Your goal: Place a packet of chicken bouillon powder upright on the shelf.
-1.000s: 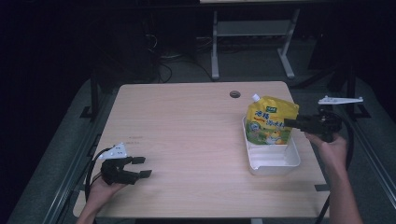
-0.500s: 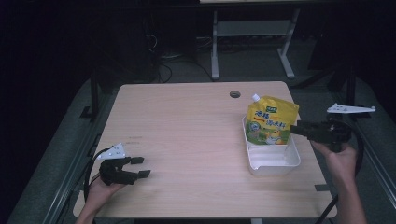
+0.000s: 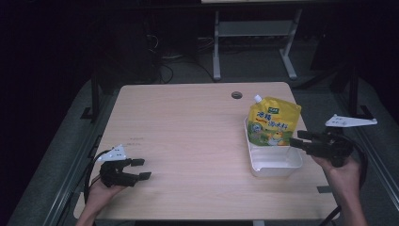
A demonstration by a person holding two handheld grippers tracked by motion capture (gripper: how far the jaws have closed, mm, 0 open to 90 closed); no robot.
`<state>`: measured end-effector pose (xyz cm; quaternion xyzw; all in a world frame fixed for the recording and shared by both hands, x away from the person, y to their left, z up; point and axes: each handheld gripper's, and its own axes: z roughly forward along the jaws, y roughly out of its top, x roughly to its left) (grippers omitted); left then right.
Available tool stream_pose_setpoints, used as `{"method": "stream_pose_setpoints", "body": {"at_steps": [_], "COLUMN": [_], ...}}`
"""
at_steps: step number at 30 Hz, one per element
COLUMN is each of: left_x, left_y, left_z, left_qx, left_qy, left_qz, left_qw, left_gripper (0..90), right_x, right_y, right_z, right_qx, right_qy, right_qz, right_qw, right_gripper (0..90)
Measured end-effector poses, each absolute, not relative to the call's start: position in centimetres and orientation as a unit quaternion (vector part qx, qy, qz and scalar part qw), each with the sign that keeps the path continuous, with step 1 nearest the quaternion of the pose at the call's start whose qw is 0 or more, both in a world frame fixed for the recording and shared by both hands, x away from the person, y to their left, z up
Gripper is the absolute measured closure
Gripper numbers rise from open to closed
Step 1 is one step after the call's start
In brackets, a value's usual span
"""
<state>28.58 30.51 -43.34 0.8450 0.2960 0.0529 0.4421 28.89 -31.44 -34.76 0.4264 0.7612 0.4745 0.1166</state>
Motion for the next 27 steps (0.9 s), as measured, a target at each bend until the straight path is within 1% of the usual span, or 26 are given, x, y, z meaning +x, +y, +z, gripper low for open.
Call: {"method": "stream_pose_setpoints", "body": {"at_steps": [7,8,9,10,14,15,16,17,18,23,25,27], "left_x": [28.5,28.5,28.5,28.5,28.5,28.5,28.5,28.5,28.5,28.4,28.4,28.4], "left_y": [30.4,30.4,30.4,30.4,30.4,30.3,30.3,30.3,30.3,30.1,30.1,30.2], "left_z": [-43.3,-43.3,-43.3,-43.3,-43.4,-43.5,-43.5,-43.6,-43.6,-43.7,-43.7,-43.7], "left_qx": [0.846,0.846,0.846,0.846,0.847,0.849,0.849,0.852,0.852,0.854,0.855,0.855], "left_qy": [0.294,0.294,0.294,0.294,0.295,0.294,0.294,0.292,0.292,0.292,0.291,0.291], "left_qz": [0.053,0.054,0.054,0.054,0.053,0.052,0.052,0.054,0.054,0.054,0.054,0.054], "left_qw": [0.441,0.441,0.441,0.441,0.439,0.436,0.436,0.431,0.431,0.427,0.426,0.426], "left_gripper": [33.5,33.2,33.2,33.0,33.0,33.0,33.0,33.0,32.9,32.6,32.5,32.2], "right_x": [27.7,27.4,27.4,27.3,27.1,27.0,27.0,26.9,26.9,26.7,26.7,26.9], "right_y": [-29.0,-28.0,-28.0,-26.8,-25.4,-24.1,-24.1,-22.9,-22.9,-19.9,-19.6,-18.6], "right_z": [-34.3,-34.3,-34.3,-34.2,-34.2,-34.2,-34.2,-34.2,-34.2,-34.3,-34.3,-34.6], "right_qx": [0.401,0.391,0.391,0.383,0.370,0.360,0.360,0.351,0.351,0.329,0.329,0.323], "right_qy": [0.772,0.778,0.778,0.782,0.790,0.795,0.795,0.800,0.800,0.816,0.818,0.821], "right_qz": [0.481,0.480,0.480,0.479,0.478,0.478,0.478,0.477,0.477,0.465,0.462,0.462], "right_qw": [0.112,0.110,0.110,0.108,0.104,0.099,0.099,0.093,0.093,0.097,0.097,0.087], "right_gripper": [42.5,41.0,41.0,40.3,39.4,38.4,38.4,37.5,37.5,37.4,36.8,35.2]}}
